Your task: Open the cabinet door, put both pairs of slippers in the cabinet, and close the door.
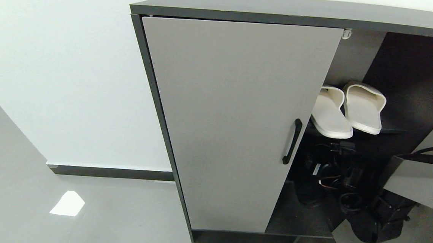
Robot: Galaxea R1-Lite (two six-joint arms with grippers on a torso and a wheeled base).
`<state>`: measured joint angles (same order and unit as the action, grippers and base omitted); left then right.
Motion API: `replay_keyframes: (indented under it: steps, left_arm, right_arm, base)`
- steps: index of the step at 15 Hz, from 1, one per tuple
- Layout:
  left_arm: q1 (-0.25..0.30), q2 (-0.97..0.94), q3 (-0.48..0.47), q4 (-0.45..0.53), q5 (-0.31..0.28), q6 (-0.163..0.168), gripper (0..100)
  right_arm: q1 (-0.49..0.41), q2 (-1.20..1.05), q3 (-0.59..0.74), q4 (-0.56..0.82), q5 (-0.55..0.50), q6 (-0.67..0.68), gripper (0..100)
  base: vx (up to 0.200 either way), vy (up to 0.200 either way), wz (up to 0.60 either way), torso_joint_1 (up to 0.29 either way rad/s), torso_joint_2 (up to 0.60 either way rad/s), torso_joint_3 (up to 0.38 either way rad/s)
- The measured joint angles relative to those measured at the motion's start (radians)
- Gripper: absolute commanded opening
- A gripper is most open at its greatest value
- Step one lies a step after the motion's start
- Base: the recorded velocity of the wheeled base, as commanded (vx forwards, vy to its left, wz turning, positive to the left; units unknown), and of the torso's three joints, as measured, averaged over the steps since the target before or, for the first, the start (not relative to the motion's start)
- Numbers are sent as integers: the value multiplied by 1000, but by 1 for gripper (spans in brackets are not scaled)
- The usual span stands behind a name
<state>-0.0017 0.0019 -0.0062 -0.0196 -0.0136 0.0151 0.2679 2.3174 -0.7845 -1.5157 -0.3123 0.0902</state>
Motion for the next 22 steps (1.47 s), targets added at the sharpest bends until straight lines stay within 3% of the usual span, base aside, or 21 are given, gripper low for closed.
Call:
replay_keyframes:
  steps: [9,16,22]
  left_arm:
    - [0,0,0,0,0,0,0]
    - [0,0,0,0,0,2,0]
    - [0,0,0,0,0,2,0]
  right_arm:
    - [5,56,-264,192,1,1,100]
    - [5,106,-279,187,1,3,100]
    - [5,101,-199,129,-1,0,100]
  base:
    - [0,0,0,0,0,0]
    - [0,0,0,0,0,0]
    - [0,0,0,0,0,0]
